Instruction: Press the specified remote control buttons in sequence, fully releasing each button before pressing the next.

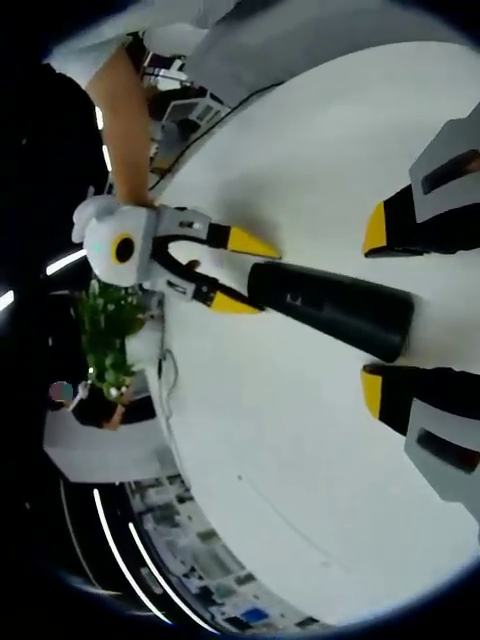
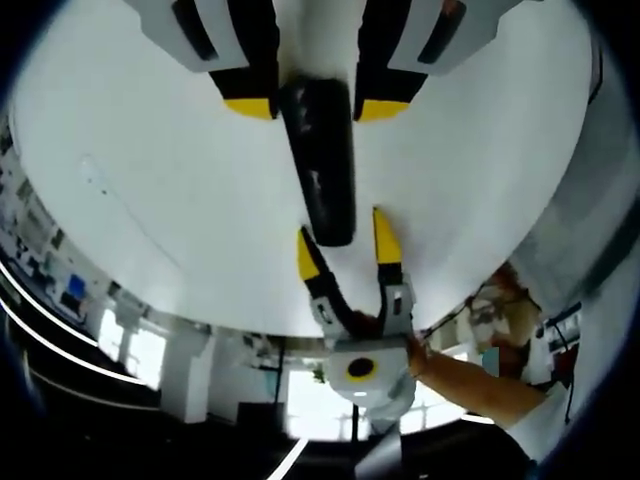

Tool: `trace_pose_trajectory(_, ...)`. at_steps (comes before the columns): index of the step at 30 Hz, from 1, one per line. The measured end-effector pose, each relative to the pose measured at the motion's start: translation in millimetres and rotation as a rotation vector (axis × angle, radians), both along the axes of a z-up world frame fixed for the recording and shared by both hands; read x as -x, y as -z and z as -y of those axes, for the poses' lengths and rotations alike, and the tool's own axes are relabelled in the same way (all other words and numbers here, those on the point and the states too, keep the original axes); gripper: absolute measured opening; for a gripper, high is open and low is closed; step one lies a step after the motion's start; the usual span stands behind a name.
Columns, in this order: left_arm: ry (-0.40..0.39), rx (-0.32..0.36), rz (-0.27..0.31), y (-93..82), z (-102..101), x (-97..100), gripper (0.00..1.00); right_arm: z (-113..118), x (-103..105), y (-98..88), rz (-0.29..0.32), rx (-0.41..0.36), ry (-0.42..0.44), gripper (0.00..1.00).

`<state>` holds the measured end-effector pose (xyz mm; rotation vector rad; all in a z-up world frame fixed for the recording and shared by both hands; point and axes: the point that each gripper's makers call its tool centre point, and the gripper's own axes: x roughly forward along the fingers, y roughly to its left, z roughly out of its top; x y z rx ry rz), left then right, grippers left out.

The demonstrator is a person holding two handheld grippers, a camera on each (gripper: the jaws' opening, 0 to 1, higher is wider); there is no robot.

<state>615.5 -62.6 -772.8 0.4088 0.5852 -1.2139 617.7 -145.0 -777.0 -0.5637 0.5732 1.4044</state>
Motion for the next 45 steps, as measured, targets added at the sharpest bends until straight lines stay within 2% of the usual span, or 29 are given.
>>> trace_pose_trajectory(3, 0.007, -0.002, 0.000, 0.0, -0.4, -0.1, 0.40, -1.2, 2.0, 0.1, -0.006, -0.001, -0.015, 0.23)
trace_pose_trajectory(8, 0.025, -0.005, 0.004, -2.1, -1.4, 1.9, 0.37, -1.8, 2.3, 0.4, -0.003, 0.001, -0.027, 0.23)
trace_pose_trajectory(13, 0.056, -0.024, 0.015, -1.1, -1.3, 4.2, 0.27, -2.2, 2.5, 0.4, 0.003, 0.006, -0.044, 0.23)
trace_pose_trajectory(24, 0.108, -0.044, 0.035, -1.7, 9.0, 9.3, 0.25, -0.6, 4.9, -0.4, 0.018, 0.032, -0.067, 0.21)
trace_pose_trajectory(45, 0.162, -0.092, 0.020, -1.7, 3.6, 15.0, 0.23, -2.0, 15.1, -0.4, 0.004, 0.070, -0.090, 0.19)
